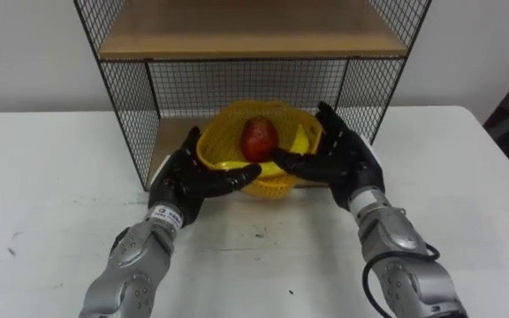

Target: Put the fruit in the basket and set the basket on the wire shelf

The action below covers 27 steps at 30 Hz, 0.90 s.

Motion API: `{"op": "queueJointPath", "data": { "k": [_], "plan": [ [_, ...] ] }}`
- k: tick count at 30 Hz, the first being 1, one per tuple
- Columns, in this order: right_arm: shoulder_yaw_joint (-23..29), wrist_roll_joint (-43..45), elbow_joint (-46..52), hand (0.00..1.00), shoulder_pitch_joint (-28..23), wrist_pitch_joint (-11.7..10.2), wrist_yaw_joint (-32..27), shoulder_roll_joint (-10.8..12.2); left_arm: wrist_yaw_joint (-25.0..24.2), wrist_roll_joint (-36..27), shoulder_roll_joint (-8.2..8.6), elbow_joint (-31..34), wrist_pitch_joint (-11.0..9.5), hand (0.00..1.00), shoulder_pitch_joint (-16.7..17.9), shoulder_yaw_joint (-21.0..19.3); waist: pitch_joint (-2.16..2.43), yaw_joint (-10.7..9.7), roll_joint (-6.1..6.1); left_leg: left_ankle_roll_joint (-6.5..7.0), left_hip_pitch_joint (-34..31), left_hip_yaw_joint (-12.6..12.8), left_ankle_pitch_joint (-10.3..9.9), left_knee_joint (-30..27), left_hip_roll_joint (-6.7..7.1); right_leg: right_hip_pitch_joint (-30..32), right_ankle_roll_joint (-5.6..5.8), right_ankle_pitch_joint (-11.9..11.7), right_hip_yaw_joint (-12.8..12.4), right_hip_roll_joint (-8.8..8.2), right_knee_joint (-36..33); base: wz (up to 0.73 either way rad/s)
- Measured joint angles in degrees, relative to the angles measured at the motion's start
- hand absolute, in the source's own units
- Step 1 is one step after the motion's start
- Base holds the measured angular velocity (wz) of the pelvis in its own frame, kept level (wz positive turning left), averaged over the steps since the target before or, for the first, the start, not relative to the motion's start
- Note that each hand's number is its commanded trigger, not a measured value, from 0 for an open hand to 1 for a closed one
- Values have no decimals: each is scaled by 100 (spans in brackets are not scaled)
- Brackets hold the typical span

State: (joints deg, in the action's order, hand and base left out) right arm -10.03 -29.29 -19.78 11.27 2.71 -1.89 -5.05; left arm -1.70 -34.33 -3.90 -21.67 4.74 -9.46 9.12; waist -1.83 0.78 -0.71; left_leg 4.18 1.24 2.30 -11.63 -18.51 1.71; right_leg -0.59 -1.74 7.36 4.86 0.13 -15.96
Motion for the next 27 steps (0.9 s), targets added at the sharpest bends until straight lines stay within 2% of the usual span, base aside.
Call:
{"op": "queueJointPath", "data": {
  "k": [3,6,10,14,16,19,27],
  "plan": [
    [-2,-142,-307,0,278,116,-75,5,41,-4,41,-224,22,0,-169,4,4,-1,-7,-8,120,-21,58,106,1,-115,38,-38,29,2,135,5],
    [1,-313,-636,0,520,116,-125,17,158,-11,100,-425,58,0,-322,14,4,-17,-6,-17,158,-62,63,109,-3,-233,32,-76,79,9,228,7],
    [-10,-470,-1088,0,823,181,-308,123,355,-109,108,-561,180,0,-502,62,5,-2,0,-9,260,-35,107,191,-2,-308,-35,-140,70,9,249,0],
    [-16,-632,-1244,0,863,236,-458,196,456,-115,125,-760,238,0,-574,79,3,-33,9,-17,391,-55,120,218,-2,-437,-10,-137,73,10,316,2],
    [-24,-740,-1304,0,868,238,-570,214,544,-128,125,-760,274,0,-576,183,29,-23,54,-44,435,-54,105,228,0,-470,18,-126,63,13,333,0],
    [-41,-903,-1306,0,868,238,-694,234,617,-221,125,-759,349,0,-579,198,44,-34,79,-40,456,-56,112,238,0,-527,19,-136,71,12,340,0],
    [-48,-975,-1398,0,877,239,-808,269,789,-231,137,-760,450,0,-588,290,48,-62,147,-46,540,-83,111,239,3,-635,25,-129,133,4,355,1]
  ]
}}
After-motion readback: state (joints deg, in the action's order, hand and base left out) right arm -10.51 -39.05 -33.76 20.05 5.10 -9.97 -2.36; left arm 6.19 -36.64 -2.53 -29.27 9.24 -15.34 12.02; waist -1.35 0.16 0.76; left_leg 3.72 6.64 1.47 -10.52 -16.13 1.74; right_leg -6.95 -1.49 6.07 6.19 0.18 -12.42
